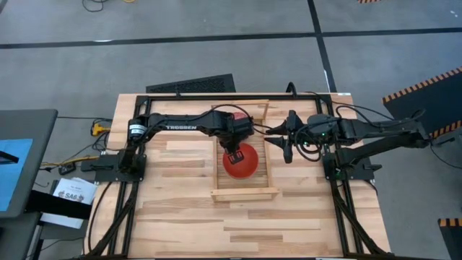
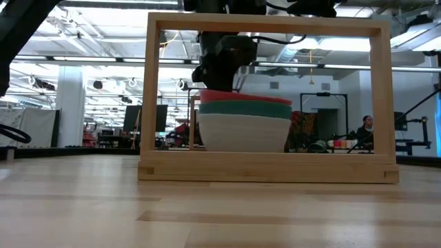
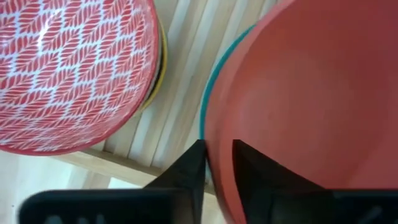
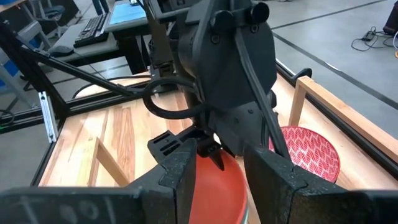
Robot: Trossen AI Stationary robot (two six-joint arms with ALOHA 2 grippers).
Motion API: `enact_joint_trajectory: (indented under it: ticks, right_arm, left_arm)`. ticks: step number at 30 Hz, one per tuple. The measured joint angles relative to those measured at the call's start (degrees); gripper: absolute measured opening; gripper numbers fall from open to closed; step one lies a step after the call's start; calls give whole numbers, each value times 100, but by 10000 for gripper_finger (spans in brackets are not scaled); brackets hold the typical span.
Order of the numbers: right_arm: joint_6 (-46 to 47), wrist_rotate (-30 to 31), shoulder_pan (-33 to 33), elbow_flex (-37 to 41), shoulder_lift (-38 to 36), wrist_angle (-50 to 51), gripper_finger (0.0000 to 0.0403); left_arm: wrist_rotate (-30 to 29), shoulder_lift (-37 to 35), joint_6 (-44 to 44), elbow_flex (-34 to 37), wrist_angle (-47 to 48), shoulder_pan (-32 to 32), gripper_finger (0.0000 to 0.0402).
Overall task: Place and stack bowls onto a shelf
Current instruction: Stack the orange bowl on top of the green bowl on the shelf, then return to Home Position
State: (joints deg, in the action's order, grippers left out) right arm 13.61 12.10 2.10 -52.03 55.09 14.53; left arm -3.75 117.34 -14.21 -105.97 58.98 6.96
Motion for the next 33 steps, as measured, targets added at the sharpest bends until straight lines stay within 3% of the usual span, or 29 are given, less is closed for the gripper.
enact_joint_trajectory:
  ticks: [10,16,20,25,33]
  right_arm:
    - [-2,0,-1,0,0,-20,159]
    - [-2,0,-1,0,0,-38,159]
    - [-2,0,-1,0,0,-38,159]
    - [-2,0,0,0,0,-37,159]
    - [0,18,0,1,0,-44,159]
  left_arm:
    - [247,-74,24,-340,172,21,139]
    - [194,-102,178,-844,622,37,153]
    - [-33,-413,246,-692,512,-19,150]
    - [-508,-1388,145,572,-870,-217,125]
    - [-671,-3416,-393,4146,-4680,-338,9]
